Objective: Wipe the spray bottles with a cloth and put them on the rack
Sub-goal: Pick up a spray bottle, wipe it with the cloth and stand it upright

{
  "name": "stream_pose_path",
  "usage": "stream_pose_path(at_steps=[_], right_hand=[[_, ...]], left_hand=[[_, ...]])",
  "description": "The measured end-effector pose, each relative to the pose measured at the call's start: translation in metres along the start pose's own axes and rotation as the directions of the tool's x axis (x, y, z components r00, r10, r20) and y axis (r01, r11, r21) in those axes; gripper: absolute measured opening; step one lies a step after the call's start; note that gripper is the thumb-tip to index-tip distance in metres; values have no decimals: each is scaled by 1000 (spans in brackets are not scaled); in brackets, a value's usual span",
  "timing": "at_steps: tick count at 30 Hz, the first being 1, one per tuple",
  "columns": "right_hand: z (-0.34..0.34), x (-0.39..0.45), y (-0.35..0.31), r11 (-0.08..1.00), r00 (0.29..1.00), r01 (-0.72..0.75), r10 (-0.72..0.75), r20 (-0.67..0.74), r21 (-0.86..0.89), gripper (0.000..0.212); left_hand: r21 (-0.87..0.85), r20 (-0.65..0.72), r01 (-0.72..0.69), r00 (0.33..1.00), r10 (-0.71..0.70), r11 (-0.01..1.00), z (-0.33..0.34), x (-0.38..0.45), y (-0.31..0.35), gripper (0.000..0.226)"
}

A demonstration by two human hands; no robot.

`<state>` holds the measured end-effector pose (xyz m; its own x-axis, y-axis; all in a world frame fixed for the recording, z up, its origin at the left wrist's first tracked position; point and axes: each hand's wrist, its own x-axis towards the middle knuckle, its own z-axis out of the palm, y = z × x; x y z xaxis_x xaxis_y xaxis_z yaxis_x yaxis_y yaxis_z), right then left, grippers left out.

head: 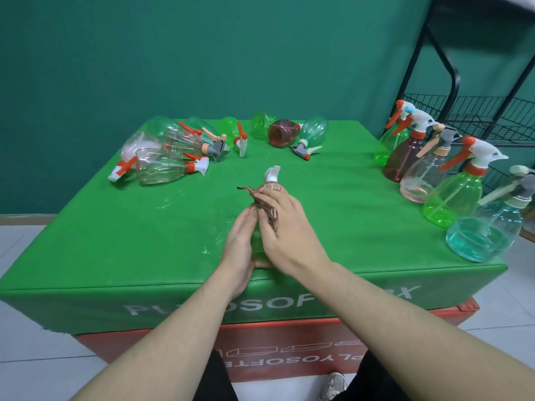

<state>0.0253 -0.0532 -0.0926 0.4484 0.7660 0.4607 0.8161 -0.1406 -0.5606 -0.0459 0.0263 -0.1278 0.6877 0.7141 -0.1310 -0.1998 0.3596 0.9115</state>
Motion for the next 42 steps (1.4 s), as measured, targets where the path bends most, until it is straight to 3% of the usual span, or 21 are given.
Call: stream_pose_path(at_steps=[4, 9, 16, 21, 28, 33, 36, 39, 42], right_hand=[[7, -23, 6, 996, 997, 76, -76, 1, 47, 49], [12, -51, 19, 961, 970, 242, -238, 41, -135, 52], [7, -51, 24, 921, 956, 292, -275, 101, -258, 53], [5, -22, 15, 953, 979, 201, -193, 60, -227, 55], [-4, 16, -6, 989, 995, -85, 78, 60, 124, 48], [6, 14, -4, 948, 974, -226, 223, 36, 225, 53], [8, -1, -1, 979, 993, -116, 115, 17, 168, 46], [12, -20, 10, 998, 999, 41, -43, 26, 52, 50], [18, -37, 16, 994, 994, 101, -98, 58, -49, 54]], left_hand=[[-69, -9, 9, 1000, -10, 998, -2, 2, -1, 33], [-115, -49, -20, 999, 15, 993, -2, 6, -4, 40], [-110, -30, -16, 999, 13, 994, -5, 8, -8, 41], [-77, 52, 18, 999, -14, 997, -4, 3, -3, 33], [-185, 105, 103, 991, -84, 977, -10, 1, 2, 38], [-151, 74, 82, 995, -71, 985, -9, 3, 0, 39], [-114, 54, 78, 996, -72, 990, -11, 9, -6, 47], [-130, 49, 79, 996, -73, 988, -11, 12, -9, 65], [-182, 20, 71, 997, -68, 981, -14, 14, -10, 85]])
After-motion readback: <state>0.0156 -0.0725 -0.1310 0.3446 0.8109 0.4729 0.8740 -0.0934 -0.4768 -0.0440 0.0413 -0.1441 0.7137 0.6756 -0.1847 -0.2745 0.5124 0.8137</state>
